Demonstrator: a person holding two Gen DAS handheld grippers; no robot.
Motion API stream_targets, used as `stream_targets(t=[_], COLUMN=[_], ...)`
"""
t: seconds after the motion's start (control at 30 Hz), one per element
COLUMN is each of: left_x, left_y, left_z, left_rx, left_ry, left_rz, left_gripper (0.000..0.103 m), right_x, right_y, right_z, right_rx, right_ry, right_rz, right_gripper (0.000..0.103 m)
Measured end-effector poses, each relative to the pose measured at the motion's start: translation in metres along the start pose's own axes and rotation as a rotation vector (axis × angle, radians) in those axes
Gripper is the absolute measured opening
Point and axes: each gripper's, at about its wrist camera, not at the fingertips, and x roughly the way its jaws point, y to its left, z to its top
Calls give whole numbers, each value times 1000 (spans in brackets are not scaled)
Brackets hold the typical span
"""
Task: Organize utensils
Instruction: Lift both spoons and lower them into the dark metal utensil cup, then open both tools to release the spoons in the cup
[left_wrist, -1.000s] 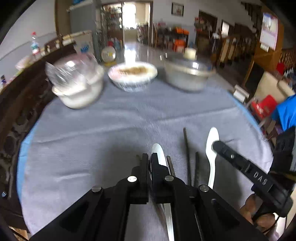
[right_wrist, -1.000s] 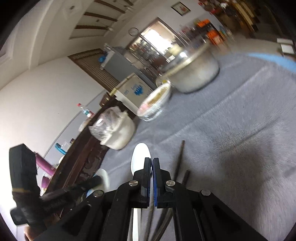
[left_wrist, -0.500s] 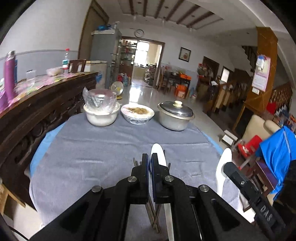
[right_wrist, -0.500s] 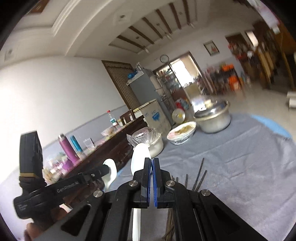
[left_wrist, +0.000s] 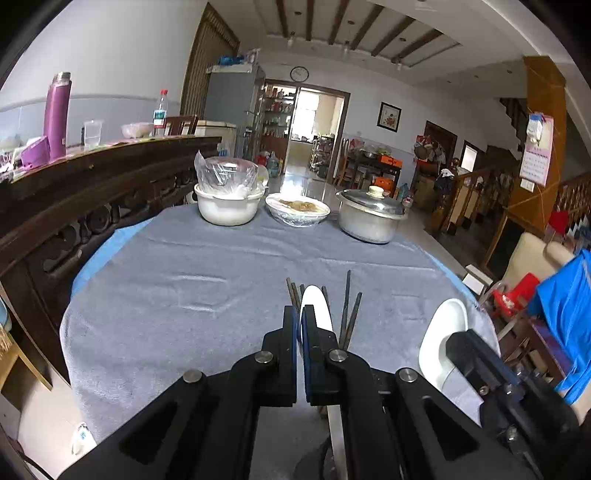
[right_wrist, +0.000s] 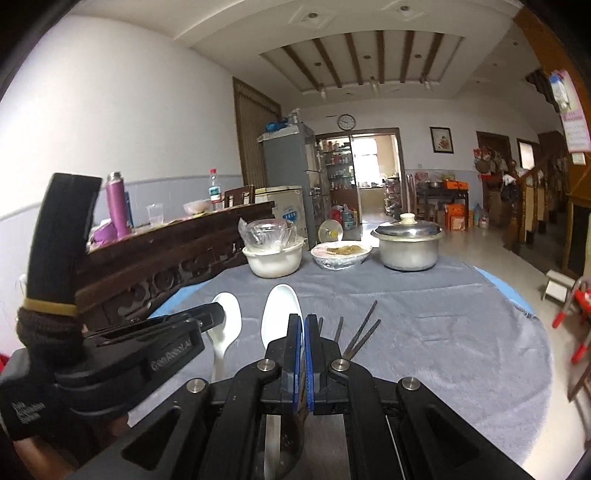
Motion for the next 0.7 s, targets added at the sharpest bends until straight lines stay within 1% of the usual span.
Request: stream_targets(t=[0.2,0.37,0.43,0.47,0.53,0.57,0.6,0.63,0.67,0.7], left_x=[-4,-18,-25,-29,-37,-40,-44,-46,-49,-51], left_y=[2,0,3,5,10,13,17,20,22,24], left_z=[-17,-26,-29,-30,-31,-31,-30,-30,-29,-27], left_rx=[13,49,62,67,75,75,72,71,68,64], left_ry=[36,54,73,79,84,84,79,74,70,69], left_rz=[-30,-57,-70,-77,-73,-71,-64,-54,-44,-41], left_gripper=[3,3,3,3,10,20,27,29,33,34], right_x=[-15,-32,-41,-45,-53,-55,-60,-64,-64,-63], right_y=[-3,-3,-4,-4,-7,-8,-11,-12,-11,-13], right_z=[-9,-12,-14,-15,-17,-16,-17,-17,-16,-15], right_rx=[15,7,2,0,3,12,28,32,28,32], right_ry=[24,26,35,35,38,41,23,2,-3,-3], right_rz=[11,39,54,58,76,84,98,94,77,70], right_gripper=[3,3,4,9,34,65,74,73,69,59])
